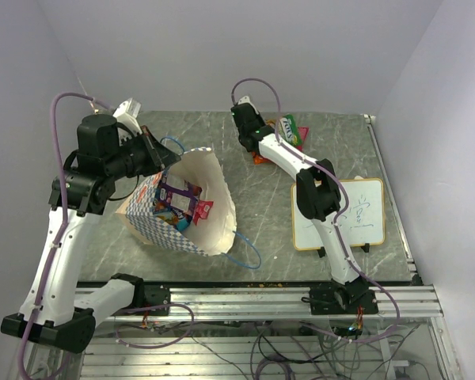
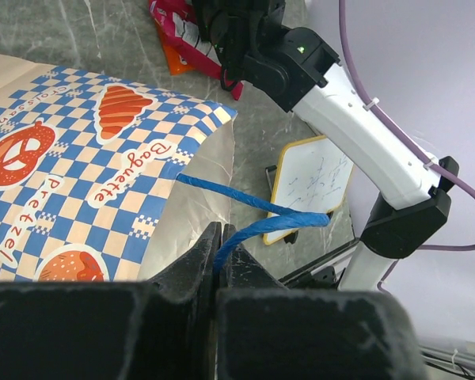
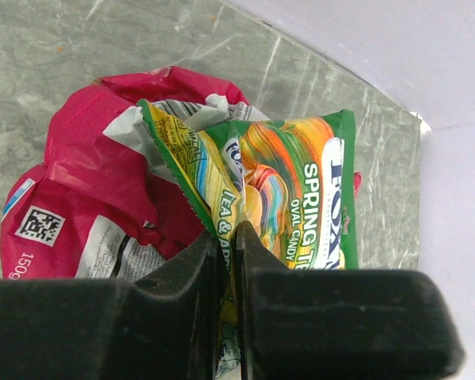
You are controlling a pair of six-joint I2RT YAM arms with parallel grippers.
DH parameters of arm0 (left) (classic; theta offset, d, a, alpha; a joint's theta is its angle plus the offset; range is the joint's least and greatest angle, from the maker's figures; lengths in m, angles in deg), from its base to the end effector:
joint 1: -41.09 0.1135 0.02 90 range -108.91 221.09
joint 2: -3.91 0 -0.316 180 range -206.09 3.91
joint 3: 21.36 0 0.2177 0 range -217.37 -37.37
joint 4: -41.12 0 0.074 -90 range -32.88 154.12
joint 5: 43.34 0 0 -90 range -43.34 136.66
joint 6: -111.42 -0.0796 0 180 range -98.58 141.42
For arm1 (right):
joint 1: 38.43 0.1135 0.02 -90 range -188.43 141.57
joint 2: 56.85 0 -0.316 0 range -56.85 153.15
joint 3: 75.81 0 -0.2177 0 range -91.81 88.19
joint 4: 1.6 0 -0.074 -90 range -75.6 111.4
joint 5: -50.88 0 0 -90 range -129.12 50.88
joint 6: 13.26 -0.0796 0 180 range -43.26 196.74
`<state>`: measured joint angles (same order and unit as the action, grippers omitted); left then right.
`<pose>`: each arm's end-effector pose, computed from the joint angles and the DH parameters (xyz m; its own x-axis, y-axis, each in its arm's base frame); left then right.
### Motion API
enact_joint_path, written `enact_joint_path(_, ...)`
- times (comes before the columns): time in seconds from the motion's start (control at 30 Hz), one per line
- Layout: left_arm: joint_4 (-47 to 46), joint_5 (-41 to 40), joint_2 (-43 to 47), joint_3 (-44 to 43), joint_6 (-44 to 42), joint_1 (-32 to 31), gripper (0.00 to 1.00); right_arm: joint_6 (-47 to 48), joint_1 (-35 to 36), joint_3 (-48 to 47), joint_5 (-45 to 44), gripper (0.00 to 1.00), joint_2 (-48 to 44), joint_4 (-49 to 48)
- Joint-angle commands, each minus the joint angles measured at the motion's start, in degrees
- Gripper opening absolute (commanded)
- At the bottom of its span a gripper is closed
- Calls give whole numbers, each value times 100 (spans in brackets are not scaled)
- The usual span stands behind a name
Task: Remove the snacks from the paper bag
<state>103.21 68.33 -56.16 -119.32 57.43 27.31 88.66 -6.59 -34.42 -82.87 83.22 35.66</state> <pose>0.1572 -0.0688 0.4604 -0.6445 -0.4045 -0.6488 0.2096 0.7226 -0.6587 0.5239 0.2606 0.2285 -0.5359 -0.5084 -0.6740 -0.0342 0.8108 -0.5844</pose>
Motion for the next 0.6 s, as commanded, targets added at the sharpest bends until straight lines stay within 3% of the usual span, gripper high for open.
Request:
enact_joint_path(0.0,-40,-37,78,-254,93,-55,7,-133,-19,142,290,9,187,181)
enact_joint_path(0.23,-76,43,180,-41,243,-55,7,-364,-29,94,618,21,81,516)
enact_joint_path(0.57,-357,216,544,250,422,-55,7,-946,-2,-327,1518,65,-856,1224)
